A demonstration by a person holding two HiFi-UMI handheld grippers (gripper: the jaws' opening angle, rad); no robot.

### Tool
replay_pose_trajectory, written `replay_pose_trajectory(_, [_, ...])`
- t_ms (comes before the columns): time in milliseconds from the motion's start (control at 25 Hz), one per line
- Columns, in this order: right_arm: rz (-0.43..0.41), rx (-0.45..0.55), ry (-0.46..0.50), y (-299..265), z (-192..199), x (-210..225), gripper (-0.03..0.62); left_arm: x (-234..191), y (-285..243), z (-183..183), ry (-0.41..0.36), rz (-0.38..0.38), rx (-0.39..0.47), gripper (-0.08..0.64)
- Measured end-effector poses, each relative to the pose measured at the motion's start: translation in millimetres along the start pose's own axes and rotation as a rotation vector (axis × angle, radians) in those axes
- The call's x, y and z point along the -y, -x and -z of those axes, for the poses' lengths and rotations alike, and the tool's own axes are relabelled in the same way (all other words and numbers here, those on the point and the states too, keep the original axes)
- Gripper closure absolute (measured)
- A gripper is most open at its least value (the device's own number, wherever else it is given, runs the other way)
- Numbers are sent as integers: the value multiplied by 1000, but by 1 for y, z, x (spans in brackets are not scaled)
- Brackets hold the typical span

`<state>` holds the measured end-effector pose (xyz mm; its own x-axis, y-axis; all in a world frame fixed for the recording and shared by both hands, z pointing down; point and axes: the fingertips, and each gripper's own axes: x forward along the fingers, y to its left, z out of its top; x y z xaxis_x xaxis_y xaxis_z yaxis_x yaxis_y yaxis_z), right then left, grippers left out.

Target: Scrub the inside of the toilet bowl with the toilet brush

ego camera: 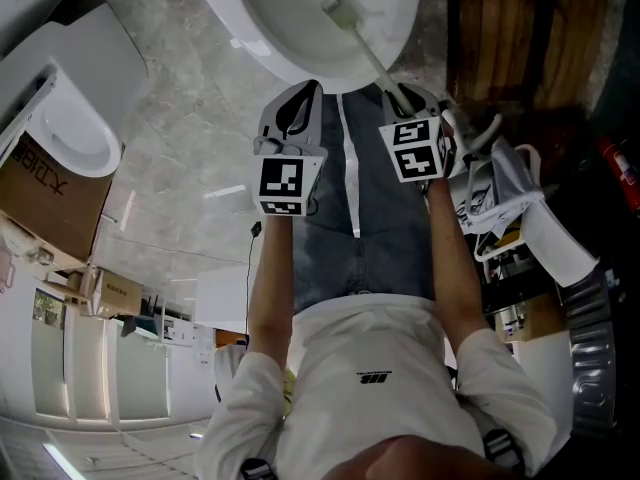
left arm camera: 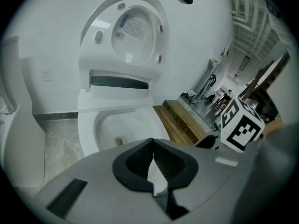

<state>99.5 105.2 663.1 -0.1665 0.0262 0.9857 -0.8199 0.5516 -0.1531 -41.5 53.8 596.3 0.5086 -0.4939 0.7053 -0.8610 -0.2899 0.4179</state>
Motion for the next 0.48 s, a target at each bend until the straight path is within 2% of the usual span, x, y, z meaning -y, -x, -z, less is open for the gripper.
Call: replay_pose_trajectory(480, [59,26,15,-10,-26,27,500,-2,-11,-5,3,16,-14,551])
